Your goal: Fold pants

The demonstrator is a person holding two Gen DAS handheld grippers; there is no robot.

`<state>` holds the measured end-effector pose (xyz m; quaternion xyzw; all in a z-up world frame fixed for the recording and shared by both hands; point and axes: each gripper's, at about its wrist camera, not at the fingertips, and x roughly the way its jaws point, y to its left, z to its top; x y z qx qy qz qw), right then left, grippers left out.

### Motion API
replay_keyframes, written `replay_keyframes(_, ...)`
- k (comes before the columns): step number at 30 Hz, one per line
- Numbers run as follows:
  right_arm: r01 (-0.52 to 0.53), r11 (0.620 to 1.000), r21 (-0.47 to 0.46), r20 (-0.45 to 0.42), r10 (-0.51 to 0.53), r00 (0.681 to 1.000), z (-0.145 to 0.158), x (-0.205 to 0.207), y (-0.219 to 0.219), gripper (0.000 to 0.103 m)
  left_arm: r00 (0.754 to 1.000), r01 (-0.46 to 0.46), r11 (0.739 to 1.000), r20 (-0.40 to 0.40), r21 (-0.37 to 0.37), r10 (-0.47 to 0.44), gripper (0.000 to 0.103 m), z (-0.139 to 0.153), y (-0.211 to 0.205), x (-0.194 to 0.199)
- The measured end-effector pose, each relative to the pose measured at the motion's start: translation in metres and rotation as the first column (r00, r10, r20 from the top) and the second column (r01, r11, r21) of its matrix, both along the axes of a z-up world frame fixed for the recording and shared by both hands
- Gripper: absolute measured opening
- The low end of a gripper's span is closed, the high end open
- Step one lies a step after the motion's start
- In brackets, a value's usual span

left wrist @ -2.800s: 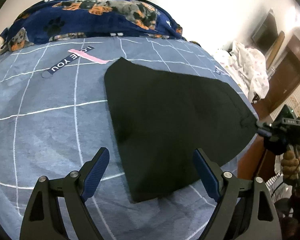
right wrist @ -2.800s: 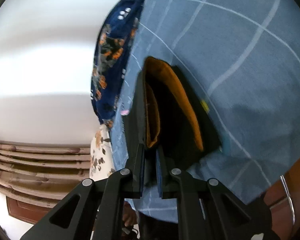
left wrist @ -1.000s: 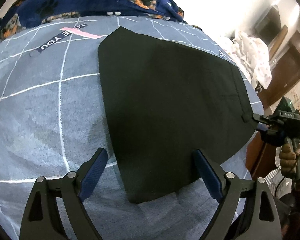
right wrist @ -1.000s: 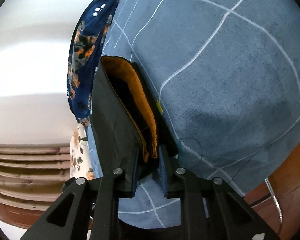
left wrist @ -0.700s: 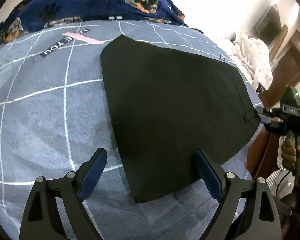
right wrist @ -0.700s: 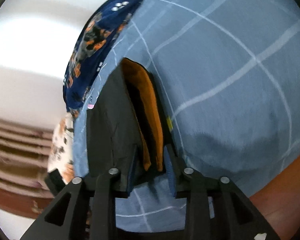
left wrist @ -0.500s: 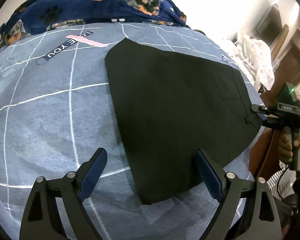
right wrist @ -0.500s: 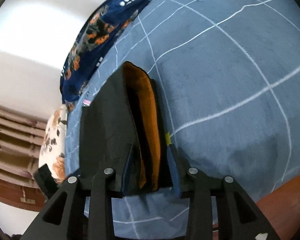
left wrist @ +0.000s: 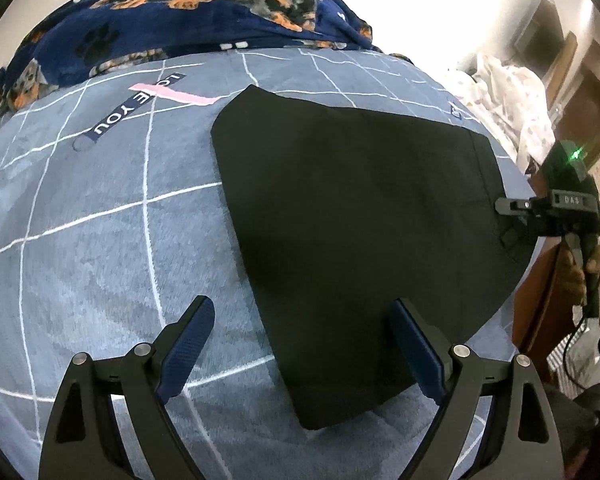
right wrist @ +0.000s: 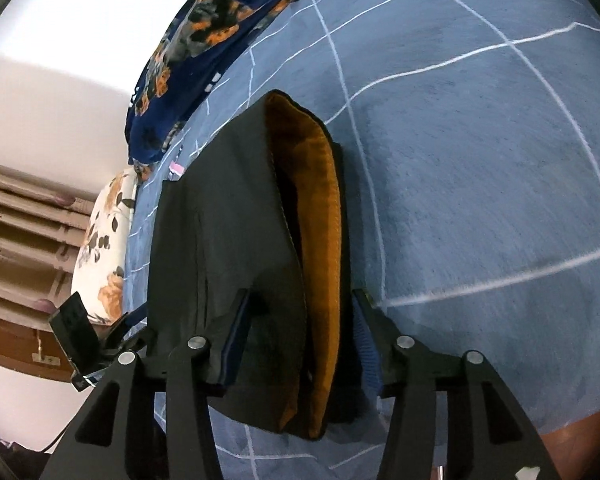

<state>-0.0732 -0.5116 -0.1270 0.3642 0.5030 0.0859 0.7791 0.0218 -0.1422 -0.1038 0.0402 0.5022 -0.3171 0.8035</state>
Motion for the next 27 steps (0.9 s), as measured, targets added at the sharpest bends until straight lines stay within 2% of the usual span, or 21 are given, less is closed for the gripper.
replay_keyframes(5,-0.030,1.000,0.007,0.009,0.030,1.000,0.000,0.006,0.000,0.050,1.000,0.012,1.000,0.004,0.015,-0.013,0.089,-0.002,-0.005,0.002)
replay_keyframes(9,-0.058,0.998,0.031,0.017,0.057,0.998,0.000,0.009,0.001,0.055,1.000,0.014,1.000,-0.004,0.014,-0.014,0.089,-0.003,-0.006,0.007)
replay_keyframes(16,-0.101,0.993,0.057,0.025,0.100,0.995,-0.001,0.009,-0.001,0.055,1.000,0.015,1.000,-0.014,0.025,-0.015,0.089,-0.005,-0.009,0.013)
replay_keyframes(21,-0.108,0.988,0.110,0.011,0.107,0.994,-0.005,0.012,-0.010,0.053,0.999,0.026,0.999,-0.021,0.032,-0.025,0.089,-0.007,-0.012,0.017)
replay_keyframes(27,-0.122,0.979,0.162,0.017,0.120,0.993,-0.009,0.013,-0.014,0.055,0.989,0.099,0.994,-0.105,-0.042,-0.103,0.089,-0.015,-0.017,0.028)
